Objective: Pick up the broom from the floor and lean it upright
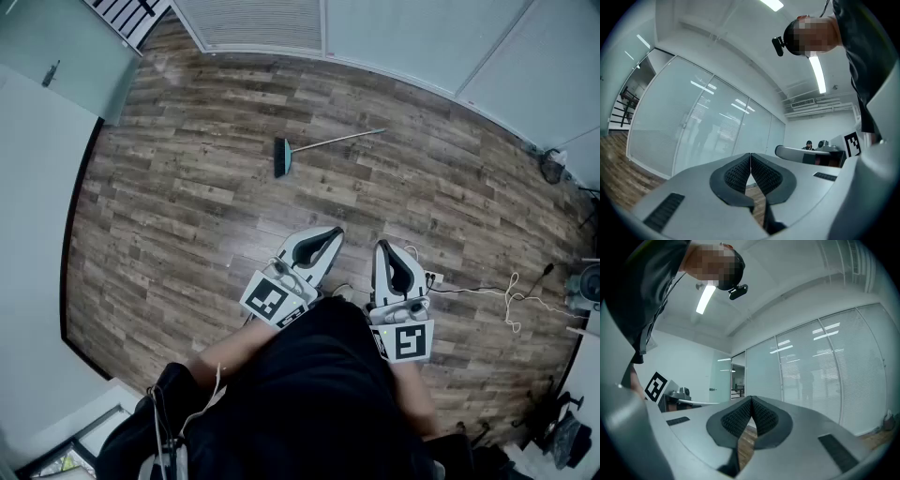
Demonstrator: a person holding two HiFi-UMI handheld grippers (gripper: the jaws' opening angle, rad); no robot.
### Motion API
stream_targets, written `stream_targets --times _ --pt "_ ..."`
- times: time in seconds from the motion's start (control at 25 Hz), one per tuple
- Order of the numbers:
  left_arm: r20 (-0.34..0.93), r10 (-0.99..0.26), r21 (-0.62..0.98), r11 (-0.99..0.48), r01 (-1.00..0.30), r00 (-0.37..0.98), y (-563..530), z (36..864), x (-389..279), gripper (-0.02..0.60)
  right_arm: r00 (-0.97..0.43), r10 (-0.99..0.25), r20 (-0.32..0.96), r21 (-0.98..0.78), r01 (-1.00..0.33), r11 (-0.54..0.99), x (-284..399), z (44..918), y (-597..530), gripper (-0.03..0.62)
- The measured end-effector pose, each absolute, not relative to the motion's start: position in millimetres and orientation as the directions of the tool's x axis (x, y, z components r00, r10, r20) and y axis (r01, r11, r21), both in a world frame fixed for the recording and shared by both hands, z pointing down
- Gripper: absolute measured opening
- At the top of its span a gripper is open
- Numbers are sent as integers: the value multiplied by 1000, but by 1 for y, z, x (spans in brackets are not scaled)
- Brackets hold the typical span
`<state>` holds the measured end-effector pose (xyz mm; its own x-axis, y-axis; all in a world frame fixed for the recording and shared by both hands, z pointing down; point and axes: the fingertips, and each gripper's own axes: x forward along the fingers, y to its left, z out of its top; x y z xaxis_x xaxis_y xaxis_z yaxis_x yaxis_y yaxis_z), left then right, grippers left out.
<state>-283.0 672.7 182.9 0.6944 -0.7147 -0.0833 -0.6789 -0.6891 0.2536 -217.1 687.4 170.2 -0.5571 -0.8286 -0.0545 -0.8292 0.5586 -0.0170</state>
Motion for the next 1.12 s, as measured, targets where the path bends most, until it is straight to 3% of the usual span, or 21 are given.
stream_targets --times 0.68,1.12 --pt "41 -820 311 -532 -787 570 661 233 -277 20 -475 -879 -25 -189 -862 471 -109 215 706 20" --pt "77 -776 287 -585 -759 627 596 263 -251 20 -414 -909 59 -165 -902 400 -90 237 647 20"
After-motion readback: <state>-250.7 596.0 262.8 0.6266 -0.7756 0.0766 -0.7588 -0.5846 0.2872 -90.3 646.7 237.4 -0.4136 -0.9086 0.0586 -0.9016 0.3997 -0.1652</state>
